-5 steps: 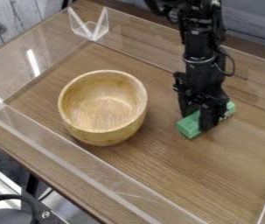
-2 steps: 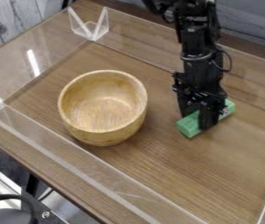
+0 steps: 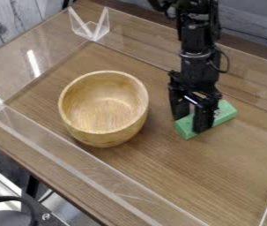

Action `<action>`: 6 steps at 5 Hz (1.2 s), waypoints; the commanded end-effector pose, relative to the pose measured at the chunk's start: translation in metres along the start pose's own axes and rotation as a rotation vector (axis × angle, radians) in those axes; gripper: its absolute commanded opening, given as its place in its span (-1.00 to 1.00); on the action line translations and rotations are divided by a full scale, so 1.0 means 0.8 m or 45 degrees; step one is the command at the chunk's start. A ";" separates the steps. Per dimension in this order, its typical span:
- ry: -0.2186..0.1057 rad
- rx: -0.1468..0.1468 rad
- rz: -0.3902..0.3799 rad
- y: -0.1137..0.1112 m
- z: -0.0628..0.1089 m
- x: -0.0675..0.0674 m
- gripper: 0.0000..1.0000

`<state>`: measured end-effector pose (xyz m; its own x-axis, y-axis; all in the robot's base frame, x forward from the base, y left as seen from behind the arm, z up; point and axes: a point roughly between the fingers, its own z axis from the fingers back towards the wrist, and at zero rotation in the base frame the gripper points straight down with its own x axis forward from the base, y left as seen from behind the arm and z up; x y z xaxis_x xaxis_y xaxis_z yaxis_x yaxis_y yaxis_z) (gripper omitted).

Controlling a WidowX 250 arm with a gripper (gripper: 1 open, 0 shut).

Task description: Remove the green block from inside the brown bowl and put it on the table

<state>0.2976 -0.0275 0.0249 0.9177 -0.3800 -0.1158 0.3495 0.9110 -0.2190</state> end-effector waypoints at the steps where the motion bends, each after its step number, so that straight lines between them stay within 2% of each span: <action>1: -0.096 0.088 0.004 0.000 0.061 0.017 1.00; 2: -0.109 0.148 0.042 -0.003 0.110 0.018 1.00; 3: -0.232 0.206 0.116 0.010 0.155 0.004 1.00; 4: -0.272 0.215 0.166 0.037 0.167 -0.008 1.00; 5: -0.297 0.210 0.201 0.064 0.164 -0.012 1.00; 6: -0.282 0.207 0.199 0.061 0.146 -0.012 -1.00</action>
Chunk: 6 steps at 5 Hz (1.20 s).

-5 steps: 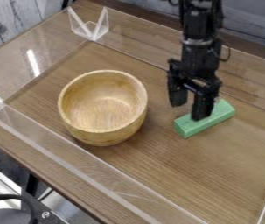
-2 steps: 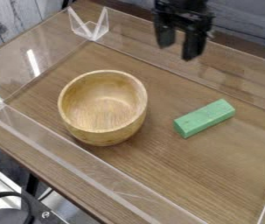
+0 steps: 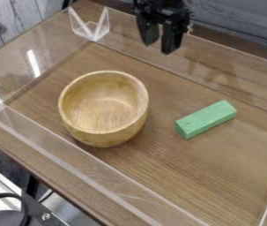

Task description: Remove the green block from inside the brown bowl and put it on the table

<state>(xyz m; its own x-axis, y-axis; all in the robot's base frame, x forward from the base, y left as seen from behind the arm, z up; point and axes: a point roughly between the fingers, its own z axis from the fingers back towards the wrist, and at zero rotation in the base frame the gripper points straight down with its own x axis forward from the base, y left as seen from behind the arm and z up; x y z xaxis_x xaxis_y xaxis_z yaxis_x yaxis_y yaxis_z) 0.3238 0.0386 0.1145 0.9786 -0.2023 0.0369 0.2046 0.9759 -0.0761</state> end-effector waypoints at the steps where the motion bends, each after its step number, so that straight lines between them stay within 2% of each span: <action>1: -0.051 0.028 -0.038 -0.014 0.004 0.006 1.00; 2: -0.047 0.031 -0.118 -0.032 -0.018 0.009 -1.00; 3: -0.057 0.042 -0.172 -0.044 -0.038 0.017 -1.00; 5: -0.106 -0.022 -0.176 -0.054 -0.059 0.001 -1.00; 6: -0.104 0.011 -0.189 -0.059 -0.078 0.004 -1.00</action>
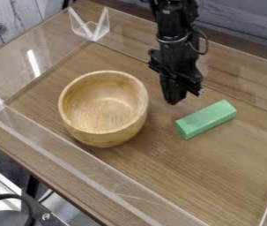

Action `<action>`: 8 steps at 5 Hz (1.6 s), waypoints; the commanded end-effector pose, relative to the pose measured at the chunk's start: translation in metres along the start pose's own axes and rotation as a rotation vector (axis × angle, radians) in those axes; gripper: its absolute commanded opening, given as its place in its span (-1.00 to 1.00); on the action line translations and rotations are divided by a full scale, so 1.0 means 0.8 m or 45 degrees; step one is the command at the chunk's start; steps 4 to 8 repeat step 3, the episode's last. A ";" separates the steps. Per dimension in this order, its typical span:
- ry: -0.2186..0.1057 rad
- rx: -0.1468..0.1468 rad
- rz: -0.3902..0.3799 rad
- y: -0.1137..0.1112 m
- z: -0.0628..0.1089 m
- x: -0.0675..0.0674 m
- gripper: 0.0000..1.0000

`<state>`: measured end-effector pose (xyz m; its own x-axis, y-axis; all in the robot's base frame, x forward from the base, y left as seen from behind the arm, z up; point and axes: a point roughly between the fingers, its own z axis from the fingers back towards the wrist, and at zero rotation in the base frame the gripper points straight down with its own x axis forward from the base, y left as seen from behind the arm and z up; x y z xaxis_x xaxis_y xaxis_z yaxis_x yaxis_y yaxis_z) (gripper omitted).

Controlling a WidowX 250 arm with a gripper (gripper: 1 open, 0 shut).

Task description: Remove the green block from inside the brown bowl and put it on the table

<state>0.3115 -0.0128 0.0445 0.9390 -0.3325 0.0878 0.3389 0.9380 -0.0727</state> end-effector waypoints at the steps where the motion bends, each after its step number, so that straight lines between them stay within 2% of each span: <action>1: -0.050 0.054 -0.016 -0.002 -0.001 0.012 -1.00; 3: -0.047 0.024 0.034 0.004 0.003 0.020 -1.00; 8: -0.047 0.024 0.034 0.004 0.003 0.020 -1.00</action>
